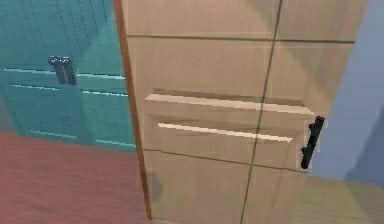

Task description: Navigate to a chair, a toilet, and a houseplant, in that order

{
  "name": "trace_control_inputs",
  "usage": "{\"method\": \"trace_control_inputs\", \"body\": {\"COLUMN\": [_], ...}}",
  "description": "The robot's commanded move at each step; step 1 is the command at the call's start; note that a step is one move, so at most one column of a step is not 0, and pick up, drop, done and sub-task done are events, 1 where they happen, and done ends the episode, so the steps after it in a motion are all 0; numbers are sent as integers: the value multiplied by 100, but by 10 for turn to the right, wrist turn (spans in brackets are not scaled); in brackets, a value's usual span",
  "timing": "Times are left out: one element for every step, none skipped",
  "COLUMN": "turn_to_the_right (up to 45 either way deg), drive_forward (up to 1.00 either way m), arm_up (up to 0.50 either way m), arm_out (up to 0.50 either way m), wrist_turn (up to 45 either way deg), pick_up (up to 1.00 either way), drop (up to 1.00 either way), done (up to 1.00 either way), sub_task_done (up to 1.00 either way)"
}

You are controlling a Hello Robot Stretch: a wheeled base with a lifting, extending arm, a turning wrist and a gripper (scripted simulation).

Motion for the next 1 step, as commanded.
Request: {"method": "trace_control_inputs", "body": {"turn_to_the_right": [60], "drive_forward": [0], "arm_up": [0], "arm_out": [0], "wrist_turn": [0], "pick_up": [0], "drop": [0], "done": [0], "sub_task_done": [0]}}
